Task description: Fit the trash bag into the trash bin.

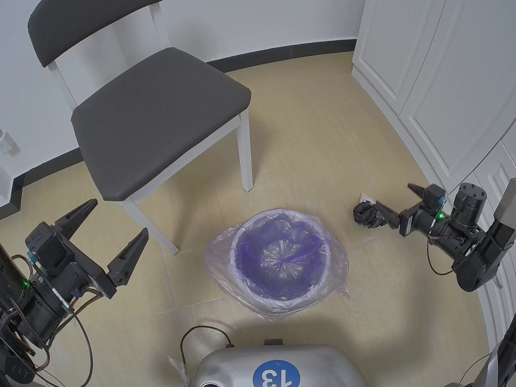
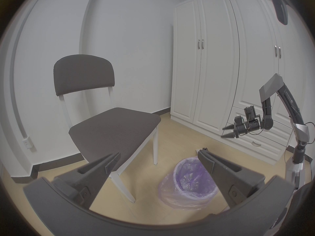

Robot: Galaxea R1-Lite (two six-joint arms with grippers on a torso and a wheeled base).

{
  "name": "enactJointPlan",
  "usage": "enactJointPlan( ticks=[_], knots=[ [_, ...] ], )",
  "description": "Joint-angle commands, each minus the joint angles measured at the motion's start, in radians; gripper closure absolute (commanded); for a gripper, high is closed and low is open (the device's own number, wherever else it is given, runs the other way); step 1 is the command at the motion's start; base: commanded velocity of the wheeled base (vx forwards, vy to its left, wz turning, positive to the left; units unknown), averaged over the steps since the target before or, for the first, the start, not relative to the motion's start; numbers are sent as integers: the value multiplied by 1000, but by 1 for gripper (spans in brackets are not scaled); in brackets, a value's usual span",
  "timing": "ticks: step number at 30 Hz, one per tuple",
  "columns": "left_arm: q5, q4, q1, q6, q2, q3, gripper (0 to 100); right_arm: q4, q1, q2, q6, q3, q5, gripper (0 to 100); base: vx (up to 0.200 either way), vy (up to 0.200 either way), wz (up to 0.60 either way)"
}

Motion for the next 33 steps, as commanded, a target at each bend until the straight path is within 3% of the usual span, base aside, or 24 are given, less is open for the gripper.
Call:
enactJointPlan(
  ticks=[1, 3, 4, 5, 6, 8, 9, 11, 13, 17, 21, 31, 33],
  knots=[
    [1, -3, 3, -8, 54, 15, 0, 211, -25, 108, -91, -94, 62, 0, 0, 0, 0],
    [1, -3, 3, -8, 65, 16, 0, 234, -47, 195, -214, -150, 98, 0, 0, 0, 0],
    [1, -3, 3, -8, 65, 16, 0, 234, -47, 195, -214, -150, 98, 0, 0, 0, 0],
    [1, -3, 3, -8, 66, 23, 0, 238, -68, 270, -325, -197, 134, 0, 0, 0, 0],
    [1, -4, 3, -8, 66, 24, 0, 249, -71, 298, -365, -217, 147, 0, 0, 0, 0],
    [1, -4, 3, -8, 66, 24, 0, 252, -71, 302, -372, -220, 147, 0, 0, 0, 0],
    [1, -4, 3, -8, 65, 27, 0, 343, -67, 336, -425, -269, 168, 0, 0, 0, 0],
    [1, -4, 3, -8, 65, 27, 0, 416, -59, 344, -442, -309, 208, 0, 0, 0, 0],
    [1, -4, 3, -8, 66, 29, 0, 522, -51, 352, -462, -378, 338, 0, 0, 0, 0],
    [1, -4, 3, -8, 65, 35, 0, 646, -45, 364, -457, -467, 418, 0, 0, 0, 0],
    [1, -4, 1, -8, 66, 35, 0, 668, -47, 407, -422, -518, 498, 0, 0, 0, 0],
    [-1, -4, -5, -8, 66, 44, 0, 649, -47, 522, -292, -624, 526, 0, 0, 0, 0],
    [-1, -4, -5, -8, 66, 44, 0, 648, -44, 529, -250, -631, 572, 0, 0, 0, 0]
  ],
)
